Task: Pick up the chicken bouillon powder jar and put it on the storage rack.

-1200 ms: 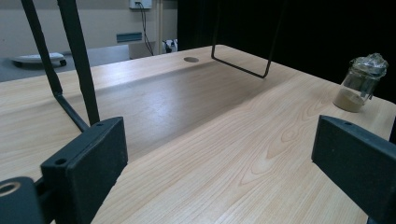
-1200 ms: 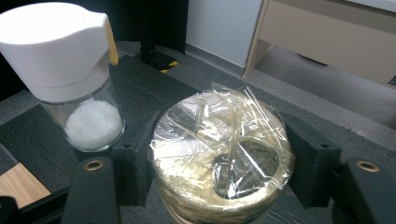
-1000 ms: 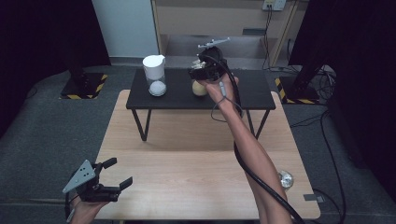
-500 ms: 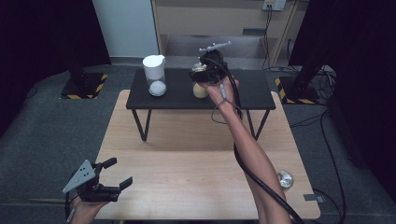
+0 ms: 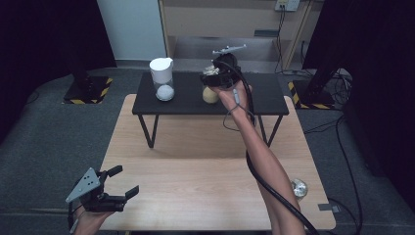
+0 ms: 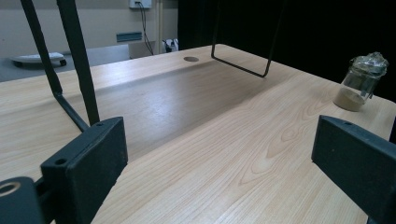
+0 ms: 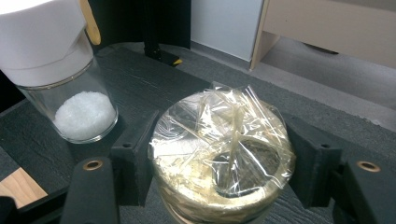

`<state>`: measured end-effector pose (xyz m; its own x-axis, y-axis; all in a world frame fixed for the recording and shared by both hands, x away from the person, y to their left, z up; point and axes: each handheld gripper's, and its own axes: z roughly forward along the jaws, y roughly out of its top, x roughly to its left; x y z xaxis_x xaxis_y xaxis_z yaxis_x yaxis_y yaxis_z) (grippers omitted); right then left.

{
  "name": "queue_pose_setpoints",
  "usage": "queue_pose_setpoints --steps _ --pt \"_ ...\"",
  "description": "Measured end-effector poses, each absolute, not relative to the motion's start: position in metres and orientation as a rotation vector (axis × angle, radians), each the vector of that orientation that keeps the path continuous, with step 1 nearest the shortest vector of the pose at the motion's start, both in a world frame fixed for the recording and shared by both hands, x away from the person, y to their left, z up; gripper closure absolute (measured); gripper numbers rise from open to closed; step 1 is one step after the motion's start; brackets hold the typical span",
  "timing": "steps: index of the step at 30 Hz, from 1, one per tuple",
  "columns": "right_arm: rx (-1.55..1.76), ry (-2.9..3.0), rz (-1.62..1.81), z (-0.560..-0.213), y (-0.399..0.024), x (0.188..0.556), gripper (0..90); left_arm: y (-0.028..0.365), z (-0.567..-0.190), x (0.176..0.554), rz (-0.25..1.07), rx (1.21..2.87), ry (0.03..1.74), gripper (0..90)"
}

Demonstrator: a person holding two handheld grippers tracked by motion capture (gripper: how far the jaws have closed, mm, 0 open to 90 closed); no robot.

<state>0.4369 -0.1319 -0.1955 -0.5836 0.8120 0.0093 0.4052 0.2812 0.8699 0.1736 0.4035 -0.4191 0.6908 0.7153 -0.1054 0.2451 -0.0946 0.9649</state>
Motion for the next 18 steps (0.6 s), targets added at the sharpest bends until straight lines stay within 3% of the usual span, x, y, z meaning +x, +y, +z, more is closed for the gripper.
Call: queue_pose_setpoints --steps 10,14,18 --pt "1.095 2.109 1.237 -0.1965 -0.1310 0.4355 33.0 0.4035 -0.4190 0.1735 0.473 1.662 0.787 2.7" --pt "1.118 2.095 1.247 -0.1977 -0.1308 0.4354 20.1 0.4035 -0.4190 0.1735 0.473 1.662 0.788 2.6" --pt "1.132 2.045 1.295 -0.2012 -0.1362 0.4323 12.6 0.4033 -0.4189 0.1734 0.473 1.663 0.786 2.7"
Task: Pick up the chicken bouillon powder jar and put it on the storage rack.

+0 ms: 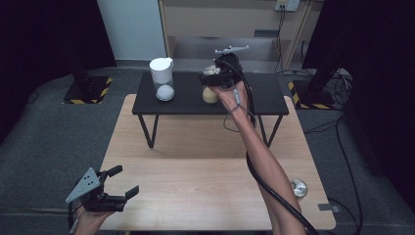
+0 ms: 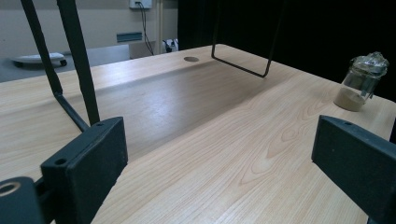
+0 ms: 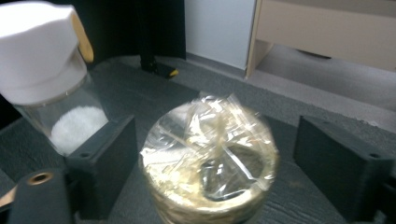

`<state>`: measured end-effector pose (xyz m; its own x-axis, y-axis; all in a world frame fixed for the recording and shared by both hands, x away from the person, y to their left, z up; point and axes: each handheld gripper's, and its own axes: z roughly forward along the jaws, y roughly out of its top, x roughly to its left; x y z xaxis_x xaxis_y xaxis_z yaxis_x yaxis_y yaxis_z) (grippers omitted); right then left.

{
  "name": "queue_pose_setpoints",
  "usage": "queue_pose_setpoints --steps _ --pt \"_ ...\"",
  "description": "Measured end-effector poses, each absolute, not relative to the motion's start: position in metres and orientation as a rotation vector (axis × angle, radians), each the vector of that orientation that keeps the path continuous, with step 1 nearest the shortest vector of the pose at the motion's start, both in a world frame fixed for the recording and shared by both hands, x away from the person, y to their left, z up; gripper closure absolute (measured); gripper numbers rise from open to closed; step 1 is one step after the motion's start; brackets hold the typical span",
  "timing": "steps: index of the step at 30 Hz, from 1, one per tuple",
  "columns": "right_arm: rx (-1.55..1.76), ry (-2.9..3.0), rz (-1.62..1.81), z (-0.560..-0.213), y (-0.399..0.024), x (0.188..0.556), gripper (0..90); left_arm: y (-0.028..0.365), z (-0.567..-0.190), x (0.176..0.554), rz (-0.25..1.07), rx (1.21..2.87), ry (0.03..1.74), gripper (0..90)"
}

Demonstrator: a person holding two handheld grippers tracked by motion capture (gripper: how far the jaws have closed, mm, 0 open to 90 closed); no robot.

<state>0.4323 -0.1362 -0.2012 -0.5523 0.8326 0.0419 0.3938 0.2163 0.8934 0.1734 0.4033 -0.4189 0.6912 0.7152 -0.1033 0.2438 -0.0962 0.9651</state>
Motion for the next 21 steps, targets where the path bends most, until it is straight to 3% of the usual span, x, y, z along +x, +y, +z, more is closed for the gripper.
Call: queue_pose_setpoints --steps 21 --pt "1.010 1.991 1.349 -0.168 -0.157 0.400 7.3 0.402 -0.419 0.174 0.476 1.668 0.784 2.6"
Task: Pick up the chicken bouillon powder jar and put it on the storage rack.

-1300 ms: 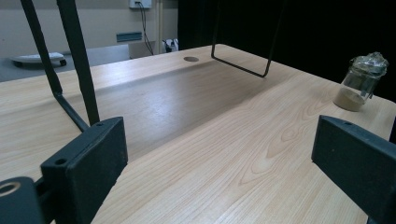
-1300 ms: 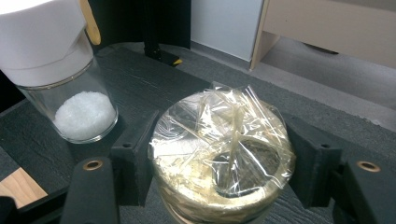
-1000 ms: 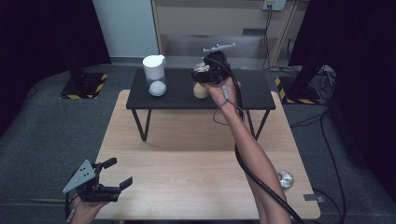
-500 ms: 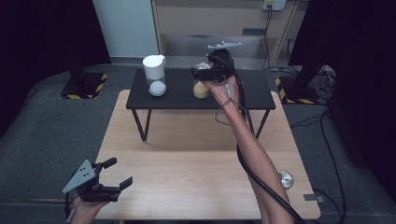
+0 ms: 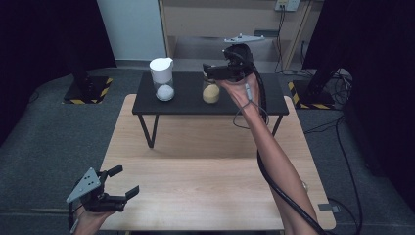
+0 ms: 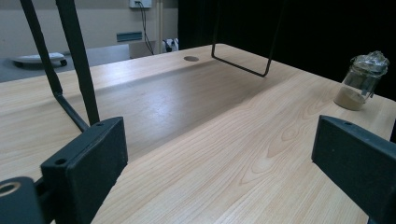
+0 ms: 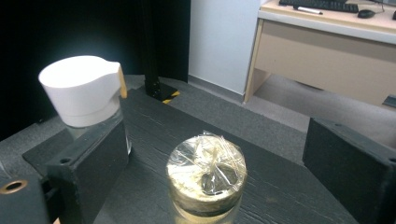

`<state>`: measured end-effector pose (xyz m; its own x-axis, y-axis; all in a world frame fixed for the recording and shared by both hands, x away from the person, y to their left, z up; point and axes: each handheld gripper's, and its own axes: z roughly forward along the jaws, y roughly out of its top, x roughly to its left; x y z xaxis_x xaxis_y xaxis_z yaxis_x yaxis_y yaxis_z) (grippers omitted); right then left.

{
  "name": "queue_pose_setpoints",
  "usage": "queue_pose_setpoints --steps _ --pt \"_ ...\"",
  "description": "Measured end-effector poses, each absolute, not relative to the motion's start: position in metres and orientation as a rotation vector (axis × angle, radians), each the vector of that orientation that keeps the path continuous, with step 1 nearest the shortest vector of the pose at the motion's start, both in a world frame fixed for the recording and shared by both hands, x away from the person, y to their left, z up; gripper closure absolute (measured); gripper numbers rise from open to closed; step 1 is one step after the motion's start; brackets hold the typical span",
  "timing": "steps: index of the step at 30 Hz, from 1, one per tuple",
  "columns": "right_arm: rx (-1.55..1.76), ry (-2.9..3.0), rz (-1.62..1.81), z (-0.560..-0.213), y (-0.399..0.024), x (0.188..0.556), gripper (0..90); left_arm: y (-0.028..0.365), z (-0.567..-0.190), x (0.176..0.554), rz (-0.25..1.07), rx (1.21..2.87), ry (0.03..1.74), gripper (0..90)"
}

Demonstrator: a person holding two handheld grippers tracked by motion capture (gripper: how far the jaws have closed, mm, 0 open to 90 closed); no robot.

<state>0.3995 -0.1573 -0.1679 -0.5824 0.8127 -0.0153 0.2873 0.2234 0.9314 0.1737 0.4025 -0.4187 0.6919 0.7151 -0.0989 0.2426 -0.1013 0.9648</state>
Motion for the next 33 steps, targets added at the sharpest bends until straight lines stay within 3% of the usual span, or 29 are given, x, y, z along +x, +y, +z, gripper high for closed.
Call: queue_pose_setpoints --steps 18,33 --pt "0.917 2.012 1.385 -0.158 -0.170 0.366 7.2 0.402 -0.419 0.174 0.474 1.668 0.786 2.7" --pt "0.933 2.004 1.508 -0.175 -0.214 0.340 7.7 0.402 -0.419 0.174 0.472 1.669 0.792 2.7"
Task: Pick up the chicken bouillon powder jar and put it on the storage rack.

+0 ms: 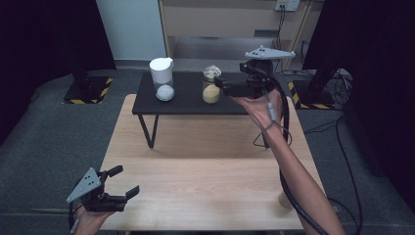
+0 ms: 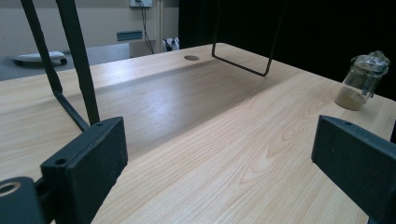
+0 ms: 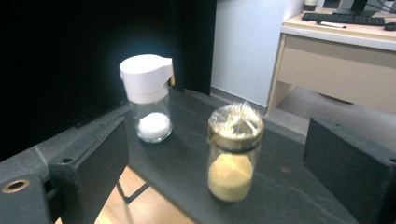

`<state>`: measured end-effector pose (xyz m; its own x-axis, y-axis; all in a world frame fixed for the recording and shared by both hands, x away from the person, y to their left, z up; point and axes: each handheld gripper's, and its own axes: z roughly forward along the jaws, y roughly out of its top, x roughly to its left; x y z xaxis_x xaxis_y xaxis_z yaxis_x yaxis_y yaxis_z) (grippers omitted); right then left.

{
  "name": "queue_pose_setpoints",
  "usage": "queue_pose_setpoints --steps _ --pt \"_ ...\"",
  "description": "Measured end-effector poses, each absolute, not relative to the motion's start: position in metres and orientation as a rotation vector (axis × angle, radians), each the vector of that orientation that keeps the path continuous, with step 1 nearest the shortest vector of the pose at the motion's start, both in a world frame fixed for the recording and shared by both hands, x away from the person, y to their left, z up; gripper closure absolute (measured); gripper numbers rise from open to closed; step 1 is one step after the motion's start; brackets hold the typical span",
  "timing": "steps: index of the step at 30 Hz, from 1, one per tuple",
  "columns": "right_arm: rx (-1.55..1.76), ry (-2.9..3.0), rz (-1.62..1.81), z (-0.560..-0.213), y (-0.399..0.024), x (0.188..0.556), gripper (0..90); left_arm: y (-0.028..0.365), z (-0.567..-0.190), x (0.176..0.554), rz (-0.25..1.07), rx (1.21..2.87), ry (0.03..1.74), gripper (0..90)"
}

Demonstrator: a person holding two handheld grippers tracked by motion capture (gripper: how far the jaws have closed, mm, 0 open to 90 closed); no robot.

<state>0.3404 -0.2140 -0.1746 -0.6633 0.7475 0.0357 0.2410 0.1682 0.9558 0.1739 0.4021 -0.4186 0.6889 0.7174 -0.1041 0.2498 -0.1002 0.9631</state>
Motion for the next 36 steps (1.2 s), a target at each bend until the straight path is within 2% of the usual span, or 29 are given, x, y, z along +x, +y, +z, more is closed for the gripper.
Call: queue_pose_setpoints --steps 19,36 --pt "0.910 2.040 1.544 -0.213 -0.256 0.303 7.6 0.402 -0.419 0.175 0.469 1.672 0.793 2.7" --pt "0.869 2.068 1.554 -0.243 -0.270 0.271 8.0 0.401 -0.419 0.175 0.469 1.675 0.792 2.7"
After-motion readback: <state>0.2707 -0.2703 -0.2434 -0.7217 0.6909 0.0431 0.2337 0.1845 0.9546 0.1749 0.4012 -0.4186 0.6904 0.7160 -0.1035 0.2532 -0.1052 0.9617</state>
